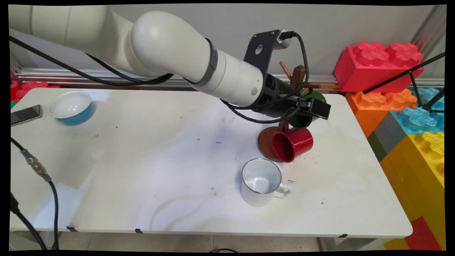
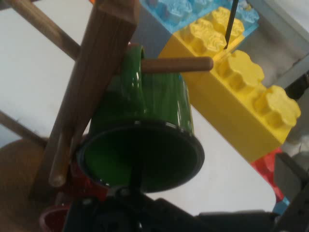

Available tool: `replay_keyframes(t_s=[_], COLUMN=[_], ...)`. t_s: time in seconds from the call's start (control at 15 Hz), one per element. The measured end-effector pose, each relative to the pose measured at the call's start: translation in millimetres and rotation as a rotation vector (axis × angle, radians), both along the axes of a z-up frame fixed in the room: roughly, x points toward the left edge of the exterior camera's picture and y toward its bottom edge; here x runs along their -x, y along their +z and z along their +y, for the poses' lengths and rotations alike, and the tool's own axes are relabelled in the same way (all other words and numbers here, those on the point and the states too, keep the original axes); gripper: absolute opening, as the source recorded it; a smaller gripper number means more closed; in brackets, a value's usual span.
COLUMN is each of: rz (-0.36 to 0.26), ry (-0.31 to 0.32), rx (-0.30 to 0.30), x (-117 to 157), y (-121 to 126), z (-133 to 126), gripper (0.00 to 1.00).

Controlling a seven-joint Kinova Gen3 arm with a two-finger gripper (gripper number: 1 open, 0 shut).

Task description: Pick up the green mug from the rack

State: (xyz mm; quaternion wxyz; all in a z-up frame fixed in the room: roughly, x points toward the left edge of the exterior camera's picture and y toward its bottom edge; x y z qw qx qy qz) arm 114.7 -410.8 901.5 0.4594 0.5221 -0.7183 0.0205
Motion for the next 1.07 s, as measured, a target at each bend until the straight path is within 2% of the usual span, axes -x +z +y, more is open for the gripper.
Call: replay_keyframes(t_s=[1.07], rz=[0.104], ry=[0.046], rx=[0.000], x=[18], y=[-22], z=[-16], gripper=[1.00])
